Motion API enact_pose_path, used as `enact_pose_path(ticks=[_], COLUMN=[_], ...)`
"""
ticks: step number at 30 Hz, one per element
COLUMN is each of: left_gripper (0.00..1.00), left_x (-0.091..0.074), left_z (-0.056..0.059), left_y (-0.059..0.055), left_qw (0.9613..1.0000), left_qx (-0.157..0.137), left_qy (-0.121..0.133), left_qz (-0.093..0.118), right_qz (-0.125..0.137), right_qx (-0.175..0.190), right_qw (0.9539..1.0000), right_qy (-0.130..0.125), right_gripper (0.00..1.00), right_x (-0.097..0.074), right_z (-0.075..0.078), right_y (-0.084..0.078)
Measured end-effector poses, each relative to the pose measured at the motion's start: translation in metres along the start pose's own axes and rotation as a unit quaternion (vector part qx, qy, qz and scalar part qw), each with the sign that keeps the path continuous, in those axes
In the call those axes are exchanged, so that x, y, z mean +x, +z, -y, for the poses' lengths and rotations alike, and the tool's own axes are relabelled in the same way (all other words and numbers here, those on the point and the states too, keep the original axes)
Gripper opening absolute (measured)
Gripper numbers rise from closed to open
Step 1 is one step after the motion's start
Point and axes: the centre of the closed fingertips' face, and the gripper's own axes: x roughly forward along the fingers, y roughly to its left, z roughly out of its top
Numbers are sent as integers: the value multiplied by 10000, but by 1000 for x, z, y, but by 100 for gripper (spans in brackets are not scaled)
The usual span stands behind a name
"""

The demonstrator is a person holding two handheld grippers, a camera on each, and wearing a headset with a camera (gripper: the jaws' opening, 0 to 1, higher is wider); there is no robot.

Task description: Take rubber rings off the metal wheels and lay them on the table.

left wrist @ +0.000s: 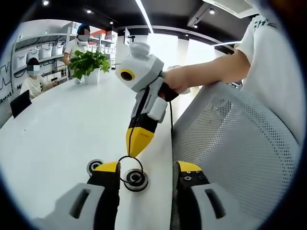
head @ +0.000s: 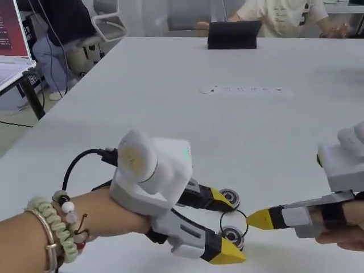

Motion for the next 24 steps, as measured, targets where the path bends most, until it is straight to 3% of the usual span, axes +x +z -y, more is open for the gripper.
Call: enact_pose_path(ticks=[5,10,15,24], left_gripper=[50,52,63,71], left_x=[-12,-24,-42,-76], left_z=[1,-1,-10,-19], left_y=[6,3,-4,-4], left_qw=[9999,9999,9990,9956], left_qx=[-60,-40,88,33], left_qy=[45,148,434,930], left_qz=[105,60,-96,83], right_qz=[99,155,215,285], right_qx=[-2,-65,-101,-185], right_qw=[9999,9999,9997,9994], right_qy=[-56,-23,22,-24], right_gripper=[0,0,0,0], right_x=[-5,-8,-9,-13], right_z=[1,-3,-5,-4], right_y=[4,7,11,15])
